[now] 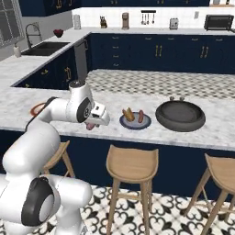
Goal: Place one bun and one sausage from the bowl on each plate.
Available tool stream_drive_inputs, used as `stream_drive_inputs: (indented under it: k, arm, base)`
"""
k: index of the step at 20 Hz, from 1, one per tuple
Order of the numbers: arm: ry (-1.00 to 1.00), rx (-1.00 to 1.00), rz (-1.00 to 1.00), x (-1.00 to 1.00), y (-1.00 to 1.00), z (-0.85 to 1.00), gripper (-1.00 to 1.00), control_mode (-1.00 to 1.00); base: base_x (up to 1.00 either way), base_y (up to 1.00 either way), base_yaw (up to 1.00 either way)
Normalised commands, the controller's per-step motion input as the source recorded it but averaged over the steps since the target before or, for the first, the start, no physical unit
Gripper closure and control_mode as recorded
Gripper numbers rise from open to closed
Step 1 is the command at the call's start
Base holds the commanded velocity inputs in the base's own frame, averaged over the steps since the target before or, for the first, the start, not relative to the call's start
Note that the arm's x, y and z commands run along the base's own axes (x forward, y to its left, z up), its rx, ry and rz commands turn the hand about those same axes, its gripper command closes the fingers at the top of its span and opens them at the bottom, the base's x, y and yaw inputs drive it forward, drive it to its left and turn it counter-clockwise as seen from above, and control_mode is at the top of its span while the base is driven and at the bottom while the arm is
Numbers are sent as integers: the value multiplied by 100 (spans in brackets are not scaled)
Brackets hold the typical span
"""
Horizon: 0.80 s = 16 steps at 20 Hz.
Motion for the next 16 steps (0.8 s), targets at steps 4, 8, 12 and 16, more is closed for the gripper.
stream_drive_inputs:
  k: [4, 8, 12, 16]
  arm:
    - [0, 0, 0, 0, 0, 0, 100, 100]
    - [0, 0, 0, 0, 0, 0, 100, 100]
    - [0, 0, 0, 0, 0, 0, 100, 100]
    - [0, 0, 0, 0, 0, 0, 100, 100]
  base:
    - [3, 100, 0]
    - [21, 100, 0]
    - [37, 100, 0]
    - [55, 89, 0]
